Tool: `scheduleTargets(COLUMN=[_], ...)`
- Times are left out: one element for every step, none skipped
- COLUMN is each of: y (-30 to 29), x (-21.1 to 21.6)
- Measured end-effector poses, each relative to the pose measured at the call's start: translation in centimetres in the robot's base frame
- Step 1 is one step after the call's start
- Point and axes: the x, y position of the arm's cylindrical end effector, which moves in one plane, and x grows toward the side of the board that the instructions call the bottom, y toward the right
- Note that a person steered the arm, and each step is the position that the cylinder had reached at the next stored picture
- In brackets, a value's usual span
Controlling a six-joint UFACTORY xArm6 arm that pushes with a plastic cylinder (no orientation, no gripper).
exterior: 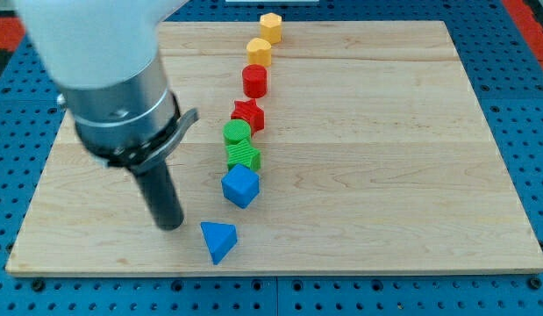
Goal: Place the blue triangle bottom of the blue cube
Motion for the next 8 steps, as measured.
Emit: scheduleTargets(y=[0.0, 7.3, 9.4, 9.6, 10.5, 11.2, 15.4, 19.0], x=[4.0, 4.5, 2.9, 2.8, 2.8, 2.8, 1.8, 1.5])
